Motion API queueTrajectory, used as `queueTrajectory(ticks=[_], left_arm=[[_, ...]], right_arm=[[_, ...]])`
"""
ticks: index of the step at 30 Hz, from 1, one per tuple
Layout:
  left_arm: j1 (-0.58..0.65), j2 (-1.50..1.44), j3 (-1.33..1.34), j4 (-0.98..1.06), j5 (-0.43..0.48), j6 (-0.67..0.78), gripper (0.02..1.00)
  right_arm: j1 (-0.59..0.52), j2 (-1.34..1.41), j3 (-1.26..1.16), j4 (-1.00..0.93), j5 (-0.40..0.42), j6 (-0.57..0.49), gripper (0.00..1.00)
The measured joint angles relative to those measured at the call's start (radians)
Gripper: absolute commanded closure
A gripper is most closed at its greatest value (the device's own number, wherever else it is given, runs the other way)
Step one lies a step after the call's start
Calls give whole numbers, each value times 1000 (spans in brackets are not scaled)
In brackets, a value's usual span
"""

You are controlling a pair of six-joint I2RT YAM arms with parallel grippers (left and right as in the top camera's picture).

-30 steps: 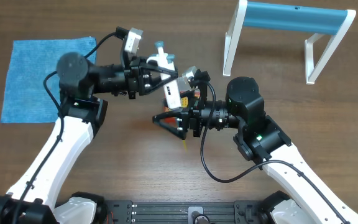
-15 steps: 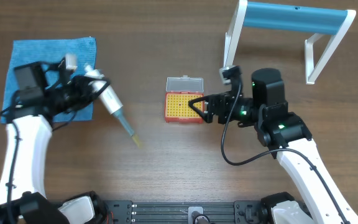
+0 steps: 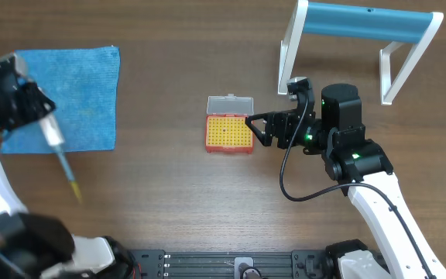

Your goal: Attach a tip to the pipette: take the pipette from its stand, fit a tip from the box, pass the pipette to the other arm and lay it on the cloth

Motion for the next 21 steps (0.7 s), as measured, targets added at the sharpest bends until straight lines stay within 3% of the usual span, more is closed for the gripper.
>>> queueTrajectory(ticks=[11,21], left_arm=[[-58,740,797,-52,-124,68,989],[-188,934,863,-52,-260,116,989]], right_arm=[[24,43,0,-14,11,106,91],[109,178,0,-14,34,163,91]])
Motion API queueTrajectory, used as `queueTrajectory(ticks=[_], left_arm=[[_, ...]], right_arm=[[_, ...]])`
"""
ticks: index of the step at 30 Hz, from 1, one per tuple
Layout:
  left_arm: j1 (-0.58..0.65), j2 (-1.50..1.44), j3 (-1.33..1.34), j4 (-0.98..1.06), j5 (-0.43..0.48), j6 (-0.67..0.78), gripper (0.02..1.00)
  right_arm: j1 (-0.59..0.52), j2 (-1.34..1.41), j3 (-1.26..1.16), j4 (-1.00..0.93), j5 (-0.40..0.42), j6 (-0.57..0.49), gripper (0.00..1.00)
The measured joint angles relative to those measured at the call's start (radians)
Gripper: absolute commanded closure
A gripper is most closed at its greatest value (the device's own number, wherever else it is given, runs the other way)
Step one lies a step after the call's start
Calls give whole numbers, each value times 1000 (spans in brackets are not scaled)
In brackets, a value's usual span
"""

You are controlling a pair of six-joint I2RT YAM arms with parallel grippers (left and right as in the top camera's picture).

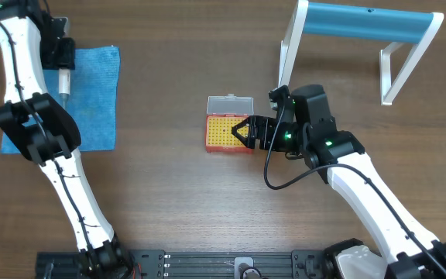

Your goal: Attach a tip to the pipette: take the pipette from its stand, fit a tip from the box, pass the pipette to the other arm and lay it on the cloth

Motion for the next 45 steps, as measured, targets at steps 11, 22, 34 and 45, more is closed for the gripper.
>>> queueTrajectory(ticks=[11,22,34,45], left_arm=[[85,27,13,-17,-50,14,989],[68,73,13,-12,-58,38,989],[65,73,13,-16,-58,60,947],[39,73,13,-20,-58,60,757]], right_arm=[[34,11,0,6,1,33,91],[47,11,0,94,1,60,88],[47,11,0,94,16,66,91],[47,11,0,95,30,66,91]])
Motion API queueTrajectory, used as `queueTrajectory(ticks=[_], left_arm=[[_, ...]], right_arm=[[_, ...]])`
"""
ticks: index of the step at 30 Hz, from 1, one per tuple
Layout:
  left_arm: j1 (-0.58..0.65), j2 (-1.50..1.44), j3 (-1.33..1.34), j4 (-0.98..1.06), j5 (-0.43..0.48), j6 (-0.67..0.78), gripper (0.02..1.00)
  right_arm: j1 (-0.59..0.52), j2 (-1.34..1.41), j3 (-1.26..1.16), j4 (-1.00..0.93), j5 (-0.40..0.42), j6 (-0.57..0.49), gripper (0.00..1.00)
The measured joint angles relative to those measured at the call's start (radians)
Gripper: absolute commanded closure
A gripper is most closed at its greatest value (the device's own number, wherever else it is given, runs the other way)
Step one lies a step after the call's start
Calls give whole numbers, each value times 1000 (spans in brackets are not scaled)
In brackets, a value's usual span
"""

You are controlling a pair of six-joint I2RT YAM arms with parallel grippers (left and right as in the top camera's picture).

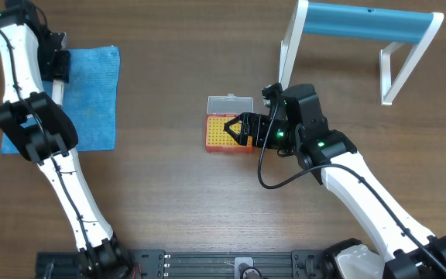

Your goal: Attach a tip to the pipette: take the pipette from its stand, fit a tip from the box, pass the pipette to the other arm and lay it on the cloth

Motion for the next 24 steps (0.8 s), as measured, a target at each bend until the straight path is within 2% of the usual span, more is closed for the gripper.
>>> queueTrajectory(ticks=[5,7,10,12,14,23,24], left_arm=[[-1,0,0,-2,0,-4,709],[-1,0,0,-3,0,-4,627],[-1,0,0,-5,0,-6,560],[-1,0,0,-10,0,-11,277],[-1,0,0,-20,0,-17,169],[-2,-28,0,-199,0,-85,156],[-2,-50,0,-222,1,-92,156]], right_arm=[[0,0,0,0,0,0,88],[0,0,0,0,0,0,91],[0,0,0,0,0,0,91],[0,0,0,0,1,0,91],[0,0,0,0,3,0,91],[-6,-2,0,23,19,-11,88],[-12,-6,0,26,23,-19,58]])
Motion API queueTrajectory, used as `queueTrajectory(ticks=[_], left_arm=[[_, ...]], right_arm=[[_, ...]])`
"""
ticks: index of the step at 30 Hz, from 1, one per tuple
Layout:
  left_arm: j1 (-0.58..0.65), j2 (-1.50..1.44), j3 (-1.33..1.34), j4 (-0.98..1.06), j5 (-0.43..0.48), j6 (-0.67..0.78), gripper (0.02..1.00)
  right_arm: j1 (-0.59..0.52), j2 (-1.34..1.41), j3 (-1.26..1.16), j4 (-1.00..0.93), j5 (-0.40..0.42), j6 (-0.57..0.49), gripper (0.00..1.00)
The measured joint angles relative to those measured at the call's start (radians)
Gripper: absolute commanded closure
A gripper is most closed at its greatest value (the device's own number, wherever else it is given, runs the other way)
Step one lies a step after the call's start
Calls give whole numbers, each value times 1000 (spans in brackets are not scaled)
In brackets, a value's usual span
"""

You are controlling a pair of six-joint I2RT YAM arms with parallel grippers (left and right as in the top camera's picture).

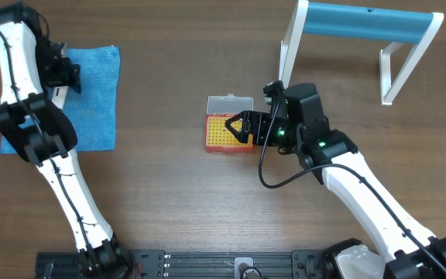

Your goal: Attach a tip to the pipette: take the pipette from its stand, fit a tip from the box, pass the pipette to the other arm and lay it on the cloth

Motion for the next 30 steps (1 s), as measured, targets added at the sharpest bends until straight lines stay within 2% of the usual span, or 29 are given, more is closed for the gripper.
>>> queueTrajectory(ticks=[4,9,15,17,20,29,30], left_arm=[[0,-150,0,-71,36,-14,167],[0,-386,6,-74,133,-37,165],[0,-693,-56,-72,200,-74,163],[0,-847,-165,-69,209,-82,161],[0,-1092,-382,-64,220,-86,156],[0,-1838,-983,-72,303,-89,141],[0,-1892,-1014,-72,308,-89,75]], right_arm=[[-55,-78,0,3,34,-63,47],[-145,-294,0,-73,73,-152,47],[-188,-575,2,-310,287,-235,47],[-189,-682,2,-334,361,-264,45],[-189,-832,2,-373,414,-319,47],[-189,-1238,-8,-680,478,-405,47],[-189,-1271,-10,-706,492,-407,47]])
